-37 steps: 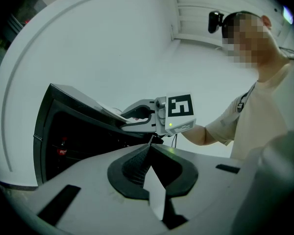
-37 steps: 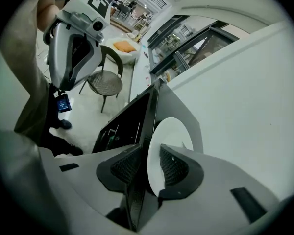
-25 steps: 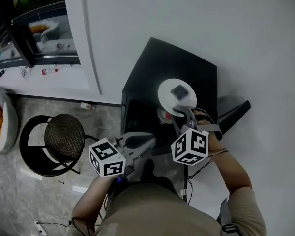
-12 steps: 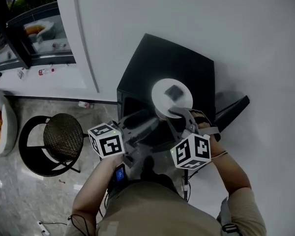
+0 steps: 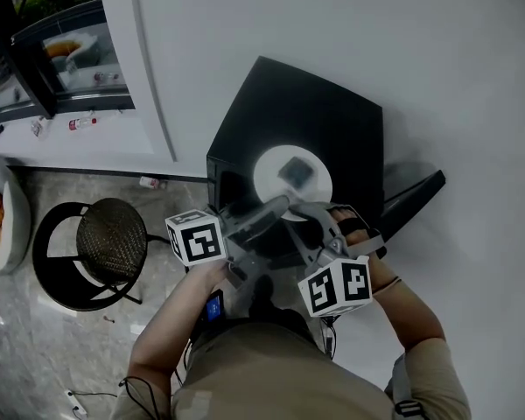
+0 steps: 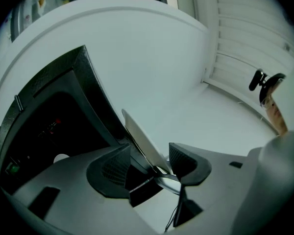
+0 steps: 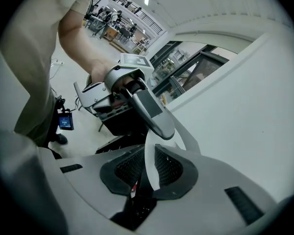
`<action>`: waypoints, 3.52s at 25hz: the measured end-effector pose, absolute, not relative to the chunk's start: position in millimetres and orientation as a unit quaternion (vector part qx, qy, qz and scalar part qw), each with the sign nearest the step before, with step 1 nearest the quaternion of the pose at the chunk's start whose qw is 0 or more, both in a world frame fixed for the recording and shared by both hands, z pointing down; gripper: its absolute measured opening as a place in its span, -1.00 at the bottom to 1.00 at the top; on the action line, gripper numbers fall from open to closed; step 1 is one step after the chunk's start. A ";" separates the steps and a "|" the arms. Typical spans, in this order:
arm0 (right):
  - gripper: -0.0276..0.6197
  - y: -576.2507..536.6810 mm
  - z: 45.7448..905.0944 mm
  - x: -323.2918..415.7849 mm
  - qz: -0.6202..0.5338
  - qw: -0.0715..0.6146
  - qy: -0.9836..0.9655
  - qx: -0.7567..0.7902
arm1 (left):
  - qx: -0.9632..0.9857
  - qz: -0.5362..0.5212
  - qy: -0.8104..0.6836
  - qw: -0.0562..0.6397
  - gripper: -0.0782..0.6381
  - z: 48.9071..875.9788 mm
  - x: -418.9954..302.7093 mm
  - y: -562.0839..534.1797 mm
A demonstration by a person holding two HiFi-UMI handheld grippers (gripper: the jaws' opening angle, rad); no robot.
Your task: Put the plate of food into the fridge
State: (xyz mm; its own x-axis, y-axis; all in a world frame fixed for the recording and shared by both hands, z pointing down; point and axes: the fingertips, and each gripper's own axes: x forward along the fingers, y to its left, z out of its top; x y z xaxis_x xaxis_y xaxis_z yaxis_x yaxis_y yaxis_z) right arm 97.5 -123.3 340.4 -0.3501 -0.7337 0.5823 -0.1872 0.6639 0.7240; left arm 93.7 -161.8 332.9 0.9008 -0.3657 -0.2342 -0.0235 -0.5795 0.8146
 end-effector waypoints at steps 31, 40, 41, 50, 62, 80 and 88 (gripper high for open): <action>-0.73 -103.3 340.9 60.8 -0.317 0.459 -0.784 0.273 | 0.792 -0.256 -0.074 0.550 -0.45 333.4 59.7 -141.0; -0.73 -95.9 343.9 47.5 -0.328 0.454 -0.785 0.266 | 0.784 -0.260 -0.083 0.558 -0.49 334.4 46.3 -133.7; -0.73 -95.0 344.2 46.5 -0.327 0.453 -0.786 0.265 | 0.782 -0.261 -0.084 0.560 -0.49 334.5 45.3 -132.8; -0.73 -89.3 344.9 43.3 -0.336 0.456 -0.788 0.242 | 0.756 -0.284 -0.091 0.583 -0.52 335.2 40.8 -128.1; -0.78 -80.6 340.0 31.2 -0.406 0.442 -0.766 0.230 | 0.748 -0.332 -0.061 0.572 -0.43 331.6 28.1 -121.3; -0.79 -74.7 347.1 18.5 -0.429 0.442 -0.757 0.219 | 0.752 -0.328 -0.069 0.567 -0.35 337.2 18.3 -123.2; -0.78 -65.7 360.0 -1.3 -0.430 0.450 -0.758 0.195 | 0.728 -0.332 -0.085 0.593 -0.55 352.4 -4.2 -113.0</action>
